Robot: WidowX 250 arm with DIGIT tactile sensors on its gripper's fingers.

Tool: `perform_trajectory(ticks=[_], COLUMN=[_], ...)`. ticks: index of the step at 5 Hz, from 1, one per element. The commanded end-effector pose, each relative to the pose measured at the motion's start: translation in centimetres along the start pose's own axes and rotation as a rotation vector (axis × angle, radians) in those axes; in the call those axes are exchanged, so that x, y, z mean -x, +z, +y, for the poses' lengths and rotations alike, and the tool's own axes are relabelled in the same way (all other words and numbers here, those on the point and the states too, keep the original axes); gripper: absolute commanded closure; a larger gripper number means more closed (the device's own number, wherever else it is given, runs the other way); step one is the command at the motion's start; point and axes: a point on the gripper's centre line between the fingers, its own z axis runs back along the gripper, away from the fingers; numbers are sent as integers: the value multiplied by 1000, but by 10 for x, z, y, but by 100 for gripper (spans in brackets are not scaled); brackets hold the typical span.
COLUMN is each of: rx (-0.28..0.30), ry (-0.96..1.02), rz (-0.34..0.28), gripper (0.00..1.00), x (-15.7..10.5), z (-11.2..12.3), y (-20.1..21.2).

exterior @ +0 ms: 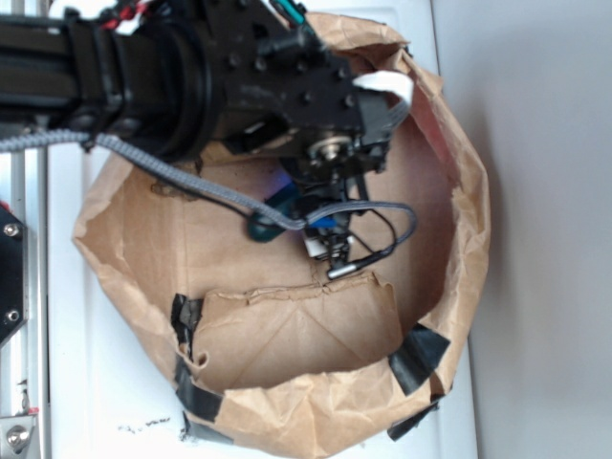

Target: Grab the plastic pickle.

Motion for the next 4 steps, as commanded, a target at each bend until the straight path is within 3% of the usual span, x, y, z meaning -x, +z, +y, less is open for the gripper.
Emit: perform_trajectory(ticks=[1,2,3,4], rx=[-19,-32,-42,-56], ry=[89,83,96,107], rz=[-51,-45,-52,-75], gripper=[0,0,100,100], x=[-6,-3,-2,-1], z=[-2,-6,-6,-4], y=[11,4,1,2])
